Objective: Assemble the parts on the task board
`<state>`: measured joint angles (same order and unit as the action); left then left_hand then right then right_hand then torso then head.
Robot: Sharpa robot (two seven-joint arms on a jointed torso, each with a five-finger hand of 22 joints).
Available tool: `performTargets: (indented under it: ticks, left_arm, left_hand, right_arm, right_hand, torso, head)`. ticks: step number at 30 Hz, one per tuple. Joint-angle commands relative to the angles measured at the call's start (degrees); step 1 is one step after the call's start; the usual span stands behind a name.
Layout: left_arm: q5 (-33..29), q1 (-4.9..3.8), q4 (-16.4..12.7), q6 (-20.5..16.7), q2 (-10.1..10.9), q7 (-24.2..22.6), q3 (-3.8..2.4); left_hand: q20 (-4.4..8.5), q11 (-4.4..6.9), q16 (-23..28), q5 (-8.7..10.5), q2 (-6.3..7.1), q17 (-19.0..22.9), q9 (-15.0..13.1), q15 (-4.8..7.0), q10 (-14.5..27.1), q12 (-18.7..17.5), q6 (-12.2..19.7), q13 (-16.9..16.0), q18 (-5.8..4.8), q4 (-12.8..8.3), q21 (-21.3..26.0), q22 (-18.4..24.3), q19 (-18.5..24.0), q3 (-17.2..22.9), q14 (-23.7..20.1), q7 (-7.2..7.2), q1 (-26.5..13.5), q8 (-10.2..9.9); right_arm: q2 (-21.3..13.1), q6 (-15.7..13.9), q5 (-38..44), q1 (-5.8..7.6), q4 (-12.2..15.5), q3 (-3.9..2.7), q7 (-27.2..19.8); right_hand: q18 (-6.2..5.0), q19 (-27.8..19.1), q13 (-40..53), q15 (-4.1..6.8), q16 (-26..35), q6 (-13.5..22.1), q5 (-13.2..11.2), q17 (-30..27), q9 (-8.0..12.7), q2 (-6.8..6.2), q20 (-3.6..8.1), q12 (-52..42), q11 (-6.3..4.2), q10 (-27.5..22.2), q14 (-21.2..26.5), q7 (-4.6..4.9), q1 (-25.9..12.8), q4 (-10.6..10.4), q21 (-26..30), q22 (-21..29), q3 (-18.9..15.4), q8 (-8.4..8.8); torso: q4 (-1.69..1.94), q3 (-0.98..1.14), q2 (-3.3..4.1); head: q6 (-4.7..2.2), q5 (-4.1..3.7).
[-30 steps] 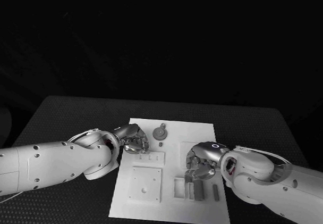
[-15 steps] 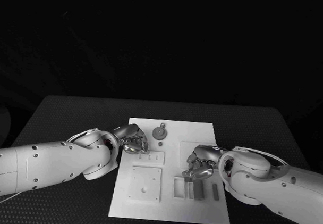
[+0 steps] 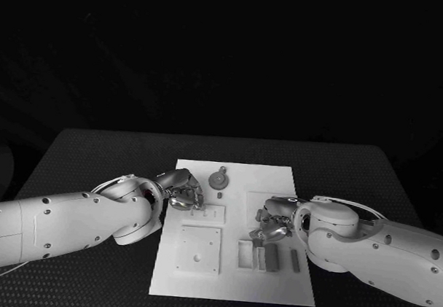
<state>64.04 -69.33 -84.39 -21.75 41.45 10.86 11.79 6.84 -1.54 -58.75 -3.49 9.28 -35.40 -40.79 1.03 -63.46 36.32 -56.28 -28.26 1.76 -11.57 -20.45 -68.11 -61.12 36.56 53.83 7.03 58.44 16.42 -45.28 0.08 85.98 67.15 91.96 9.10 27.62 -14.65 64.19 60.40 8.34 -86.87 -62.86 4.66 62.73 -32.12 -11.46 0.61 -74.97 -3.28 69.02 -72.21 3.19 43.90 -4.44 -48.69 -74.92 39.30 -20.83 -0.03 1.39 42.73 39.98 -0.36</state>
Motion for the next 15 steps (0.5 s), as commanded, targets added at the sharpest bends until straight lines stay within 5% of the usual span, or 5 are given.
performTargets:
  ticks: [1, 15]
  left_arm:
    - [-0.3, -0.09, -0.3, 0.8, 0.0, 0.0, -0.05]
    - [-0.4, -0.14, -0.6, 1.1, 0.1, 0.2, -0.05]
  left_hand:
    - [-0.46, 0.00, 0.4, 0.23, 0.02, 0.1, 0.1, -0.36, 0.4, -0.2, 0.4, 0.1, 0.86, 0.4, 0.3, 0.0, 0.1, -0.1, -0.2, 0.04, -0.3, 0.2]
    - [-0.48, 0.00, 0.4, 0.24, 0.09, 0.1, 0.1, -0.38, 0.4, -0.2, 0.4, 0.1, 0.88, 0.6, 0.4, 0.0, 0.1, -0.2, -0.2, 0.05, -0.4, 0.2]
  right_arm:
    - [0.3, 3.5, 1.1, -0.03, -0.6, 0.00, 1.1]
    - [1.7, 7.2, 0.8, -0.06, -1.7, 0.03, 1.3]
  right_hand:
    - [-0.35, -0.2, 0.0, 0.01, -0.4, -0.3, -0.2, -0.1, -0.1, 0.07, 0.32, 0.3, 0.15, 0.3, -0.2, -0.05, -0.5, -0.4, -0.3, -1.1, 0.1, -0.19]
    - [-0.35, -0.6, 0.6, -0.16, -0.5, -0.3, -0.2, -0.4, -0.3, 0.55, 0.34, 0.5, 0.19, 0.5, 0.1, -0.02, -0.3, 1.7, -0.5, -1.2, -0.1, -0.01]
  torso:
    - [0.08, 0.06, 0.00]
    - [-0.01, 0.19, 0.00]
  head:
    - [0.20, -0.01]
    - [0.62, 0.12]
